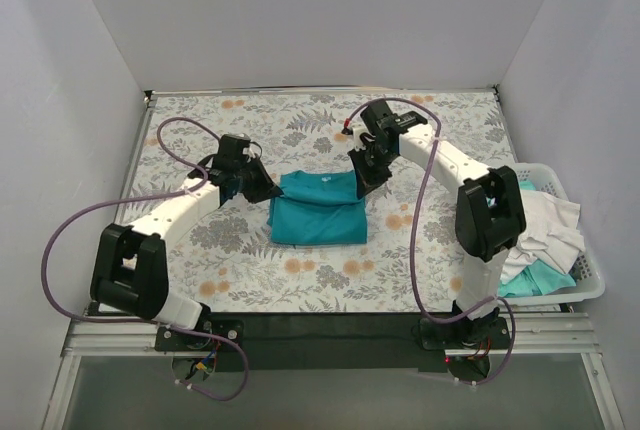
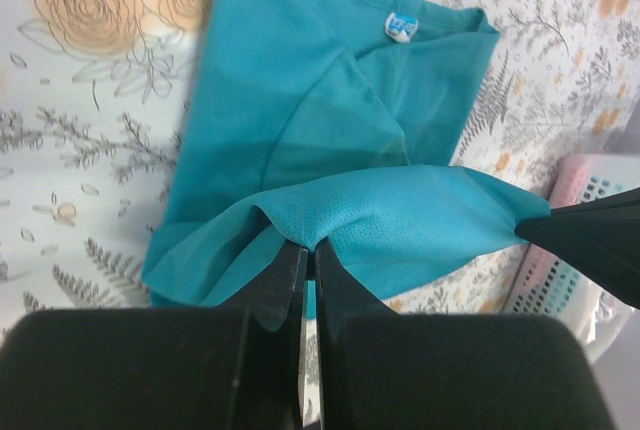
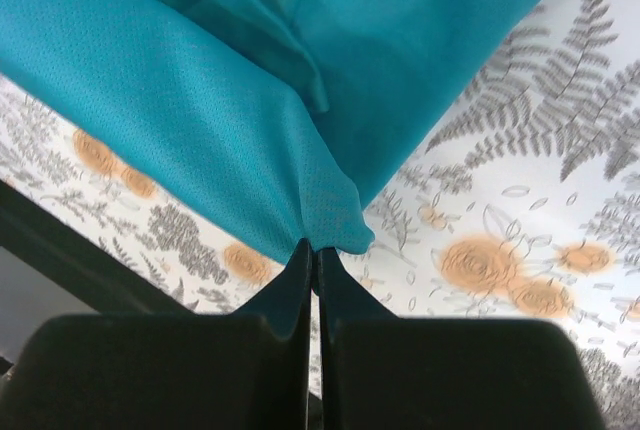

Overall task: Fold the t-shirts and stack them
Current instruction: Fold the tshirt

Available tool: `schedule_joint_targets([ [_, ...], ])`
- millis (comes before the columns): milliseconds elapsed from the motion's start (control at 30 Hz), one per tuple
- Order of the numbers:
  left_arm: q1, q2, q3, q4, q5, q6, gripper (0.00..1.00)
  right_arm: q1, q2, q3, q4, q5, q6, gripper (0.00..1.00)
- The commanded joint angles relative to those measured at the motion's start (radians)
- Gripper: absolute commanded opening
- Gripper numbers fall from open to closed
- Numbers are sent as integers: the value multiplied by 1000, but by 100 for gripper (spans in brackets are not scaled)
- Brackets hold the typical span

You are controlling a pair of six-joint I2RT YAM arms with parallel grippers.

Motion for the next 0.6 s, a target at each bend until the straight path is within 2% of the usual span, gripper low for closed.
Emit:
schedule_joint_targets([
  [0,21,50,31,106,-24,29,0,-27,70,66,35,-5,-21,1],
  [267,46,253,56,213,2,46,0,-71,210,98,104,-19,-23,1],
  [567,55,287,50,242,11,51,0,-80,267,126,140,-47,-18,1],
])
